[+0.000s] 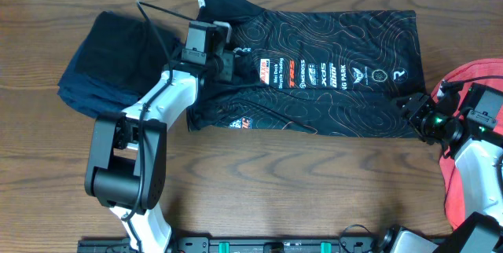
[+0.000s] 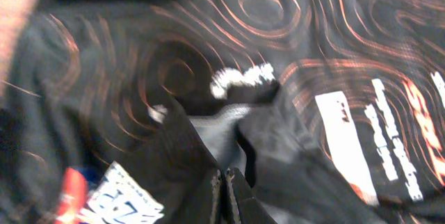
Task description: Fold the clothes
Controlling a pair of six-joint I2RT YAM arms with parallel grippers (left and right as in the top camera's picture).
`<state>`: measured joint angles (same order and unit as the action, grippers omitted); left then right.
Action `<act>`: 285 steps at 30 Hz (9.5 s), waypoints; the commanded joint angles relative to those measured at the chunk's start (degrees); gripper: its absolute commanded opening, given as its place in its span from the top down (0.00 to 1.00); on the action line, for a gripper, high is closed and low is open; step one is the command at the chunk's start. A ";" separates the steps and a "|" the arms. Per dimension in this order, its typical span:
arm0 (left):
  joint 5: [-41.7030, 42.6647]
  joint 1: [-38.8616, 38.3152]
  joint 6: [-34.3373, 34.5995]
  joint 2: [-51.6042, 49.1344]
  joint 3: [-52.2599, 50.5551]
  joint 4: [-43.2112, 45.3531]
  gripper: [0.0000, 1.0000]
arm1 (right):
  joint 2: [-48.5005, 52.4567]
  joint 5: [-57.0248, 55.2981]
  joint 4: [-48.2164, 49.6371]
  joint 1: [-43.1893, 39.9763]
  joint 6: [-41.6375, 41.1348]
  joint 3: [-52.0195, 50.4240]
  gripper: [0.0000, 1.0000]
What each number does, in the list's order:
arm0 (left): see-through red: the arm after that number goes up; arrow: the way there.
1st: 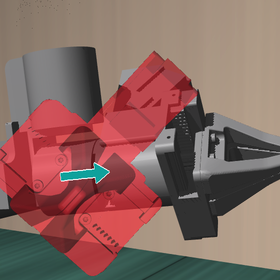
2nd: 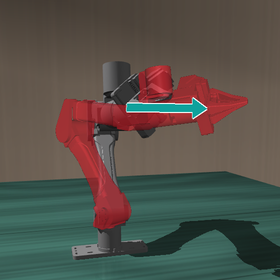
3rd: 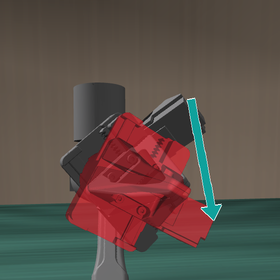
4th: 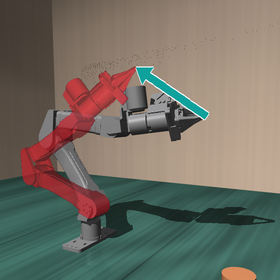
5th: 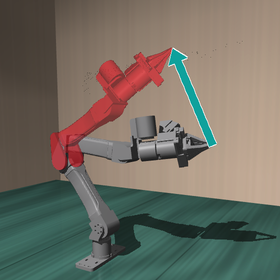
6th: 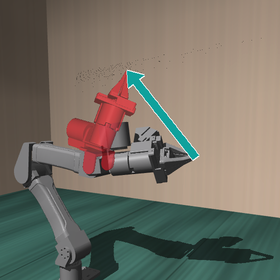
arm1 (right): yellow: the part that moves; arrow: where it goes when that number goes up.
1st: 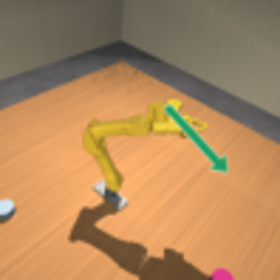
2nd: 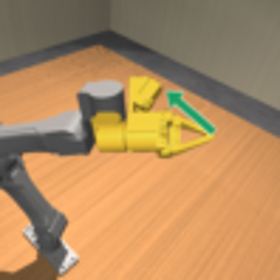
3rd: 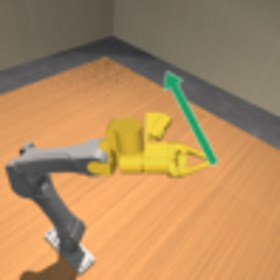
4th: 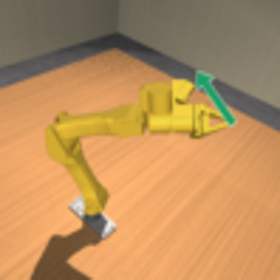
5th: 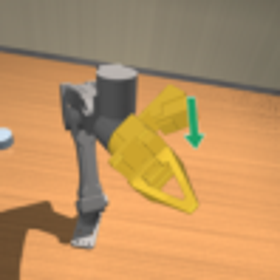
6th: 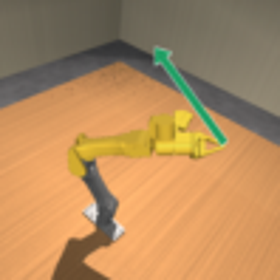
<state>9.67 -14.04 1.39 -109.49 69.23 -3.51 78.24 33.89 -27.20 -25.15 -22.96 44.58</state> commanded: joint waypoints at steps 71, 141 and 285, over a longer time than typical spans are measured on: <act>-5.01 2.95 5.35 11.45 0.61 -48.89 0.24 | -0.74 -19.10 -16.59 -3.37 3.96 0.76 0.41; -9.57 11.28 1.90 4.59 0.15 -50.64 0.94 | 13.00 -24.30 -5.29 -9.70 1.77 0.70 0.99; 8.66 12.37 0.20 16.04 8.02 -62.36 0.36 | -1.09 -17.38 -5.20 -11.21 -6.34 -6.10 0.92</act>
<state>12.43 0.08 5.65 -93.76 77.76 -66.35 77.71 16.14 -32.16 -37.19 -30.96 37.45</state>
